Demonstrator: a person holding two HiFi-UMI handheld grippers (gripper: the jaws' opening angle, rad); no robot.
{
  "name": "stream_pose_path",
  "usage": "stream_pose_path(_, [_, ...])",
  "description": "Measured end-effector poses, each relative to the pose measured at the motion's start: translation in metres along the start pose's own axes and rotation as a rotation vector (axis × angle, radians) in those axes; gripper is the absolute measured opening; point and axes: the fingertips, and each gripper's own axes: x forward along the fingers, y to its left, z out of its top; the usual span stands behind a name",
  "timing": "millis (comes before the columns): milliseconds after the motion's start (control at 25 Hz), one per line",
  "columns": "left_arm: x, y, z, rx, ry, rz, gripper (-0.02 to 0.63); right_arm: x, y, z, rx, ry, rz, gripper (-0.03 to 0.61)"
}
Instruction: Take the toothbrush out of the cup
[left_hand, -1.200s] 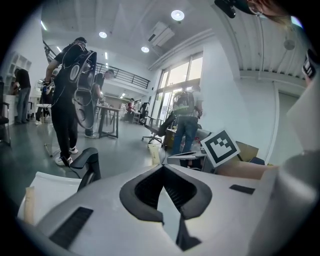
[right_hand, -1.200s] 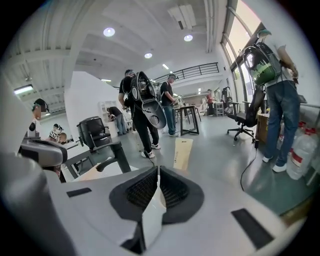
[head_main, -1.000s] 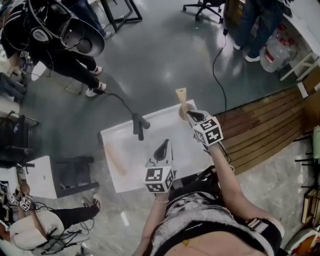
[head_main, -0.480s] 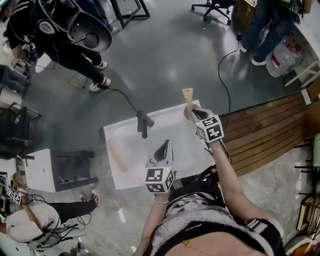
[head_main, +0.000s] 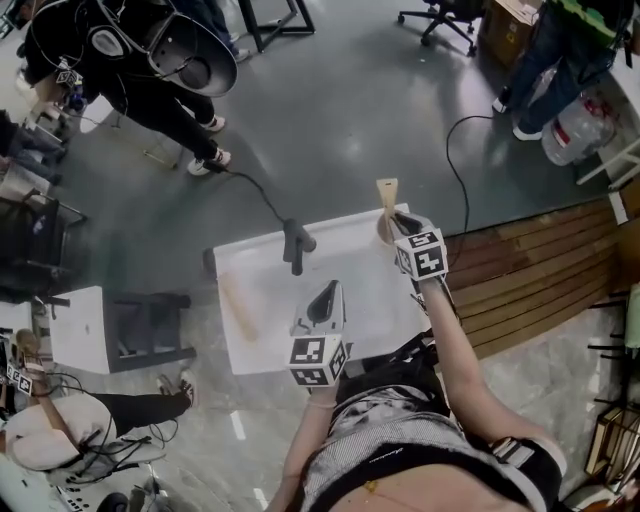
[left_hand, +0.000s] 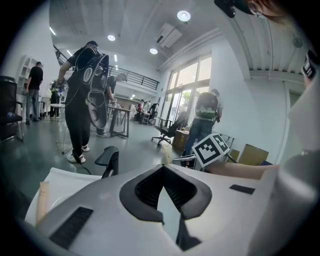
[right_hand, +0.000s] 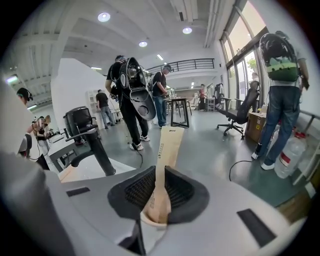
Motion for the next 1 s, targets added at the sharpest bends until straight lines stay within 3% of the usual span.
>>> stream_pose_path(280, [0.000,0.006,-0.001,-0.008,0.003,0.015,0.000,0.011,-0.006,-0.004,0.015,0.025,-0.033,0.228])
stream_pose_path(1000, [0.002,0.014,-0.007,-0.022,0.030,0.019,0.000,0.039,-0.011,-0.002,-0.030,0.085,-0.056,0.225])
